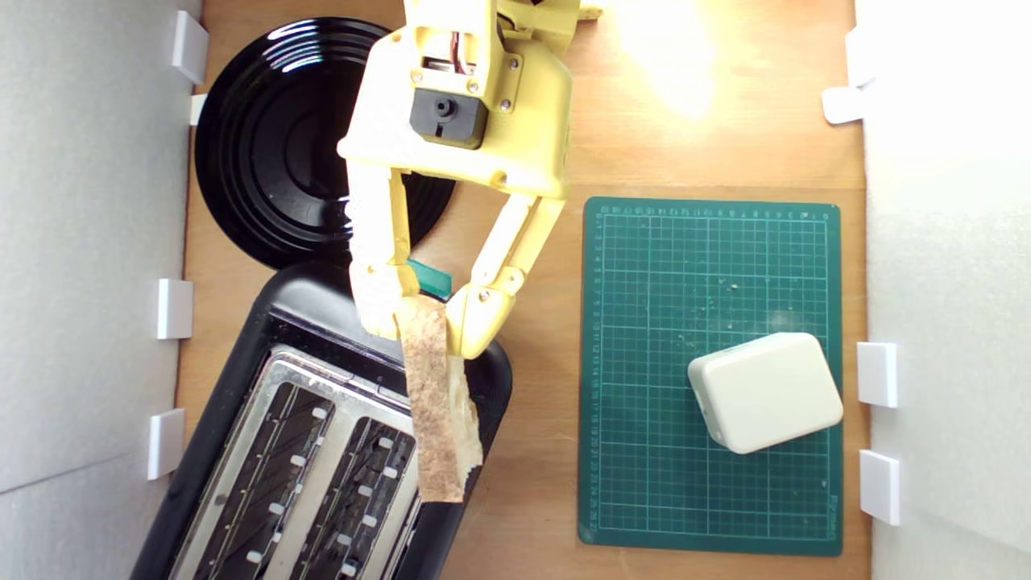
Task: Pick bread and place in toaster
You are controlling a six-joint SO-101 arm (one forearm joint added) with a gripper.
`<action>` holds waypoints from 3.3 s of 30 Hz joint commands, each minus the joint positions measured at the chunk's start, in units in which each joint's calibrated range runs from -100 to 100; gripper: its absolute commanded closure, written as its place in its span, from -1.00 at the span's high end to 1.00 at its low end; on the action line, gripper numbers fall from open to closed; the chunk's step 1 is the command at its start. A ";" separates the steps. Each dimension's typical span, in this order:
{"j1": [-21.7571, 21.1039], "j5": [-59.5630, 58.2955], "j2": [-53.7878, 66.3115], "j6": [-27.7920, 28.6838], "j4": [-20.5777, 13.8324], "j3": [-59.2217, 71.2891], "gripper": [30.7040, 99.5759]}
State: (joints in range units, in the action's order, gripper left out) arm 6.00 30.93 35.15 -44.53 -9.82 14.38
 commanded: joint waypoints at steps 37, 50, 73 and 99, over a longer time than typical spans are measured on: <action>8.03 5.93 -3.87 -1.12 -9.49 -14.33 -0.30; 8.27 10.79 -5.37 -3.00 -10.04 -15.15 -0.30; 11.09 13.44 -9.45 -3.00 -9.40 -18.05 -0.30; 8.51 13.61 -12.27 -1.90 -9.40 -18.15 -0.30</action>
State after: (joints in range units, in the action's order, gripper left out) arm 16.06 44.32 22.72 -46.60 -20.04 -0.32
